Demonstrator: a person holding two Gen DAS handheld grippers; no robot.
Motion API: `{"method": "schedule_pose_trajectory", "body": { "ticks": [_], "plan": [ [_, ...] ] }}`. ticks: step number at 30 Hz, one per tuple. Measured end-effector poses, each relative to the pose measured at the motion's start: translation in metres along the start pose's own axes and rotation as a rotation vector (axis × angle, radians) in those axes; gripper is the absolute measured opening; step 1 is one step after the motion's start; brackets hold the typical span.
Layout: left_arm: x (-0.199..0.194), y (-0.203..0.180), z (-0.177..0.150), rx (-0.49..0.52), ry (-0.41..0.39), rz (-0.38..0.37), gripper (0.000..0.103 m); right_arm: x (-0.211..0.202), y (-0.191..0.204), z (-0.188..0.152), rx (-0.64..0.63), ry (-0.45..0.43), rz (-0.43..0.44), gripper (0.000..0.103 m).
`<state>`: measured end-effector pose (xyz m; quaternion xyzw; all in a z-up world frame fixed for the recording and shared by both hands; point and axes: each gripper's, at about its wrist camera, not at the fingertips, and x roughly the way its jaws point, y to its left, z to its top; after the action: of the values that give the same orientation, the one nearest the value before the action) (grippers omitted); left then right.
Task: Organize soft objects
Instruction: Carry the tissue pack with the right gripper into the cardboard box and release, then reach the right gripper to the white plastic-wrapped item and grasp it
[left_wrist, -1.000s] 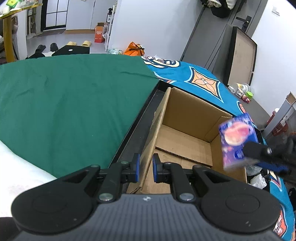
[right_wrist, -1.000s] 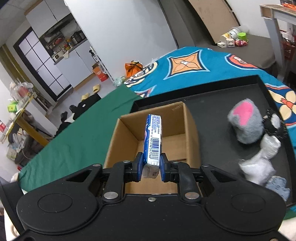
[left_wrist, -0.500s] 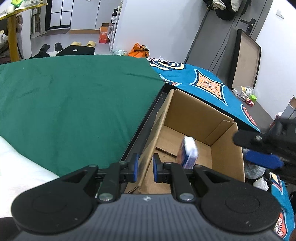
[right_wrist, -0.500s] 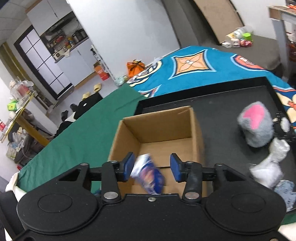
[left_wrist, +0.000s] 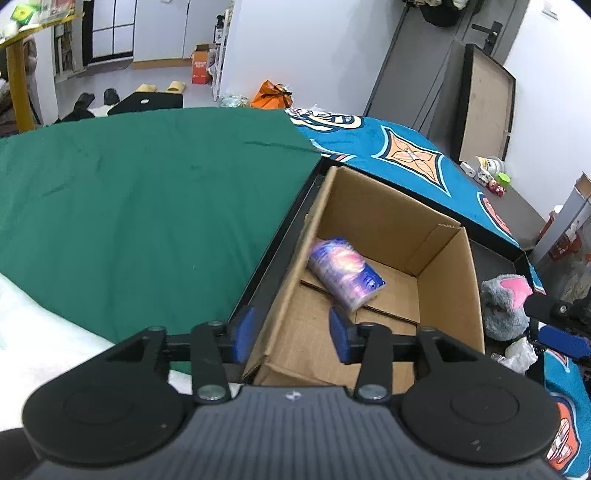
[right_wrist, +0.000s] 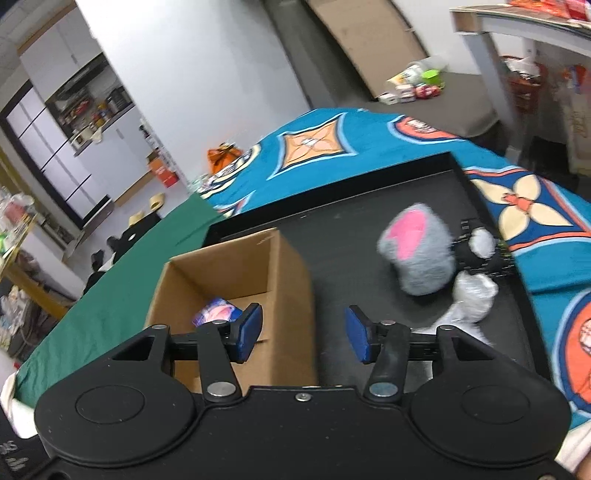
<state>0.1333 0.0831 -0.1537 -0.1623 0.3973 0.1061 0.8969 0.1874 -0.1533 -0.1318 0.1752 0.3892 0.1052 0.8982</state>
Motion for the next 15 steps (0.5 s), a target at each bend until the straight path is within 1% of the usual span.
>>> {"method": "schedule_pose_trajectory", "body": {
  "ticks": [4,10,12,15],
  "plan": [
    [-0.001,-0.008,-0.001,0.033,-0.007,0.009,0.057,-0.001,-0.018,-0.003,0.002,-0.041,-0.04,0.051],
    [0.0,-0.019,-0.001,0.088,-0.01,0.048,0.062,0.001,-0.043,-0.008,0.037,-0.093,-0.064,0.051],
    [0.0,-0.023,-0.002,0.104,-0.012,0.063,0.064,0.004,-0.049,-0.01,0.028,-0.11,-0.093,0.051],
    [0.002,-0.03,-0.002,0.126,-0.007,0.083,0.065,0.011,-0.061,-0.015,0.038,-0.11,-0.134,0.051]
  ]
}}
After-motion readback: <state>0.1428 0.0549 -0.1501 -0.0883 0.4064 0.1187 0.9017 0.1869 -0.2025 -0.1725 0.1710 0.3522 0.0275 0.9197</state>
